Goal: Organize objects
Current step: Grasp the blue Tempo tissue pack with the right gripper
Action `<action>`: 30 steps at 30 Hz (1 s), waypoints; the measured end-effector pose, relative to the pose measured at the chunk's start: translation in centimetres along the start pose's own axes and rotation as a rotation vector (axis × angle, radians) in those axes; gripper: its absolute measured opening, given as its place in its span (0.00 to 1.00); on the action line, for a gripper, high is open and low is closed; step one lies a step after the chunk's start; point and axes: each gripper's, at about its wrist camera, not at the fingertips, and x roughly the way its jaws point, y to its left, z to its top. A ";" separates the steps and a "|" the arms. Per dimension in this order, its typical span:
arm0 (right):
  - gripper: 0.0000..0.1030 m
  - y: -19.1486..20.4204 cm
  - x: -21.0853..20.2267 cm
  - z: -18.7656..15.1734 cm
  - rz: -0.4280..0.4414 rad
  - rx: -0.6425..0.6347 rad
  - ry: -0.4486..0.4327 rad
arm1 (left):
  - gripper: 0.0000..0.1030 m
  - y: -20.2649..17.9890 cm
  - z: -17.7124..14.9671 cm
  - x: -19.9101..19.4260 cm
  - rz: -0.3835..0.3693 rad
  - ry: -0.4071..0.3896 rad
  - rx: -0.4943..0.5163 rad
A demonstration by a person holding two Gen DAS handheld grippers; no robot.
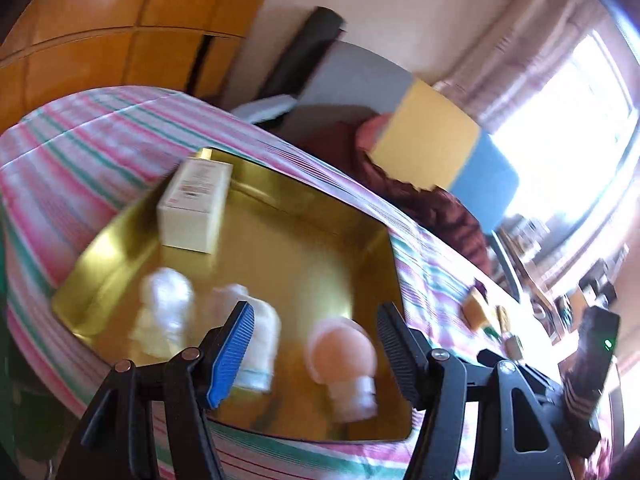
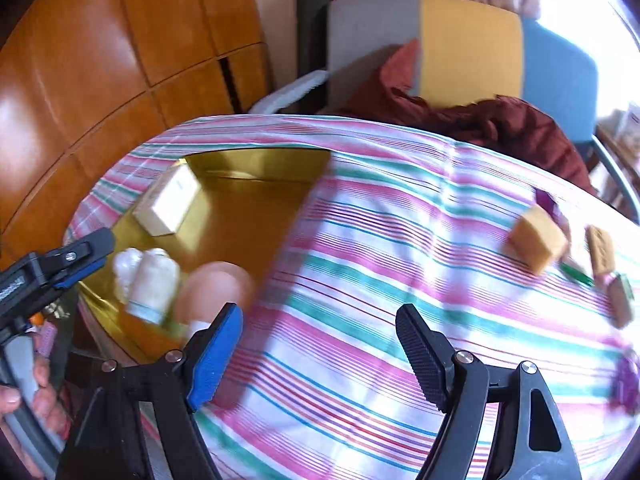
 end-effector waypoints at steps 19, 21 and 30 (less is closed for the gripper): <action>0.79 -22.8 -6.1 -5.7 -0.431 0.251 0.035 | 0.63 -8.6 -5.3 0.5 -0.183 0.097 0.243; 0.79 -25.6 -7.2 -6.2 -0.491 0.297 0.016 | 0.63 -9.3 -5.8 0.6 -0.195 0.107 0.263; 0.79 -35.7 -8.4 -8.6 -0.591 0.593 0.048 | 0.63 -12.2 -8.8 1.2 -0.224 0.167 0.354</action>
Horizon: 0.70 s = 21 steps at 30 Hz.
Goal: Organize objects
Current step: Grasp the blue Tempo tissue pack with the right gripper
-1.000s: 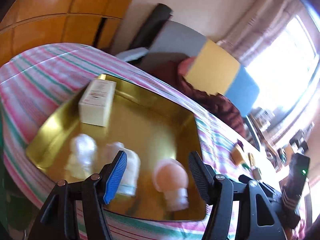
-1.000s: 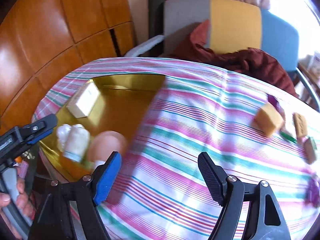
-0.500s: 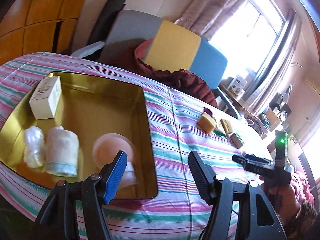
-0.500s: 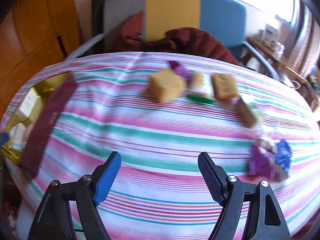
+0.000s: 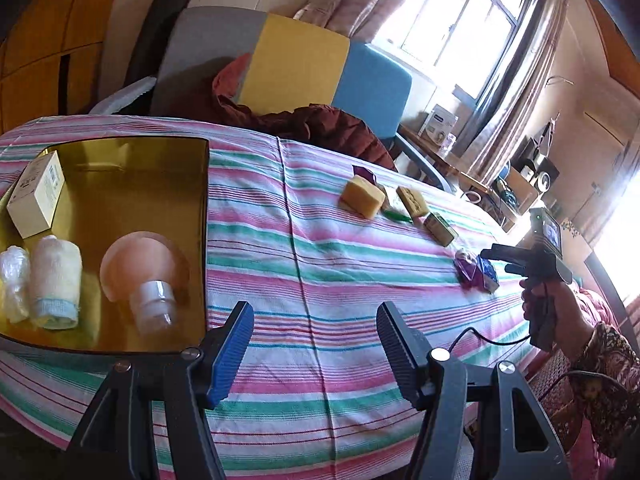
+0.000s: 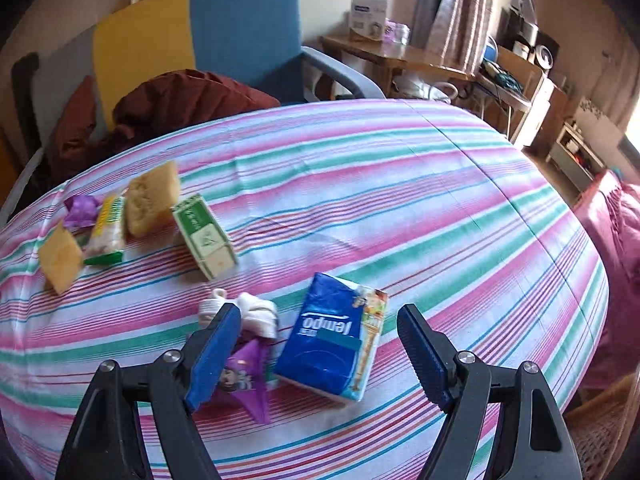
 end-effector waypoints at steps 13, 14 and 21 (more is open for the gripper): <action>0.52 1.0 0.9 -1.9 0.075 -0.018 0.111 | 0.63 -0.9 -0.9 1.7 0.011 0.054 0.022; 0.52 1.5 0.9 -2.0 0.110 -0.022 0.116 | 0.63 -1.0 -0.9 1.8 0.012 0.054 0.024; 0.52 5.6 -0.3 -3.0 0.329 -0.136 0.128 | 0.63 -1.7 -0.5 2.4 0.021 0.073 0.045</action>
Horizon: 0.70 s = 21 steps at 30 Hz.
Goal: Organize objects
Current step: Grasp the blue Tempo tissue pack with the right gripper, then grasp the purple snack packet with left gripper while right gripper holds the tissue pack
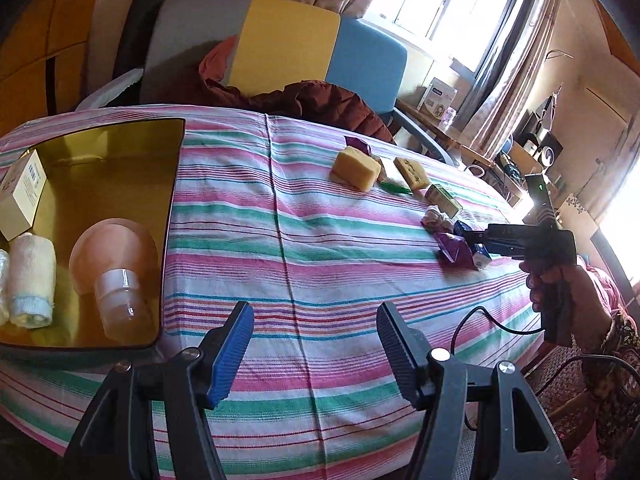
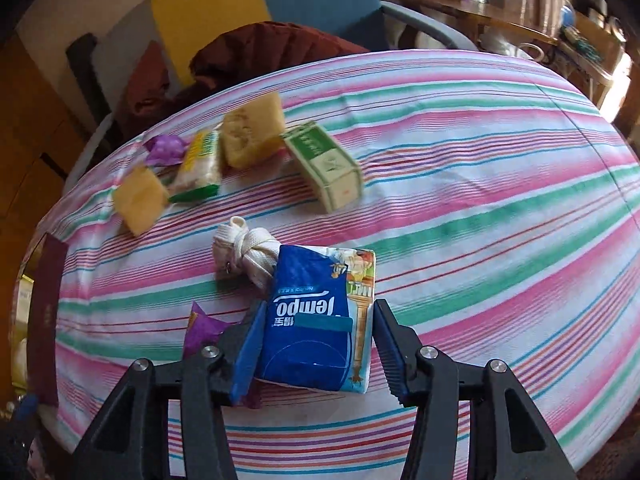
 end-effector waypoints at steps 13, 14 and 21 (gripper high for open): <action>0.52 -2.2 -0.3 0.4 -0.199 0.001 0.027 | 0.65 -7.3 3.0 5.7 -0.111 0.122 0.187; 0.52 -2.2 -0.3 0.4 -0.203 -0.003 0.026 | 0.65 -8.1 3.1 6.3 -0.123 0.136 0.207; 0.52 -3.2 -0.5 0.5 -0.189 0.061 0.037 | 0.65 -13.6 4.4 11.0 -0.186 0.196 0.374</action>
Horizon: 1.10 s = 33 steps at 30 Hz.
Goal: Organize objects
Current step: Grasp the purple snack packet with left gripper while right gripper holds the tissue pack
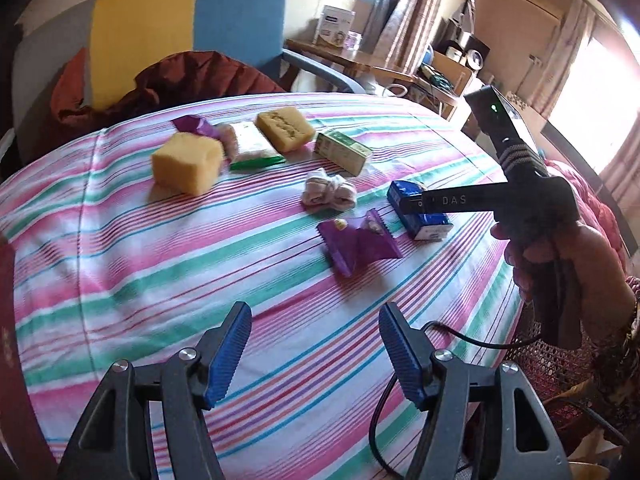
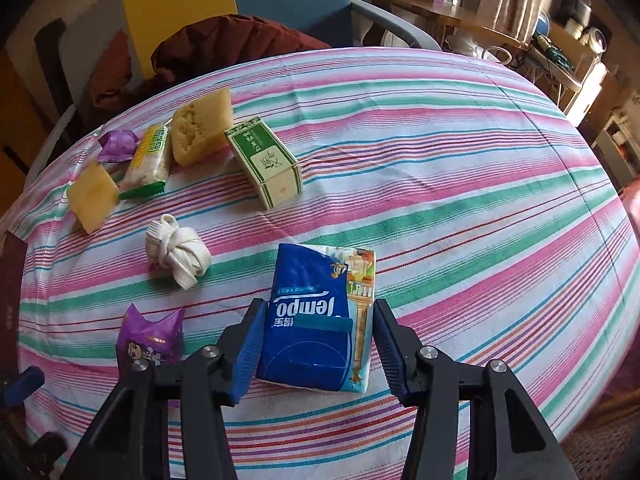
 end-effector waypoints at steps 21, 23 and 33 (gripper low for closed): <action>0.52 -0.8 0.4 0.1 0.047 0.067 0.029 | 0.60 -3.6 3.5 7.8 -0.106 0.096 0.315; 0.52 -0.7 0.4 0.2 0.045 0.064 0.029 | 0.56 -3.6 3.1 7.6 -0.111 0.083 0.303; 0.53 -1.3 0.8 0.3 0.067 0.093 0.042 | 0.65 -5.6 3.6 6.8 -0.020 0.021 0.398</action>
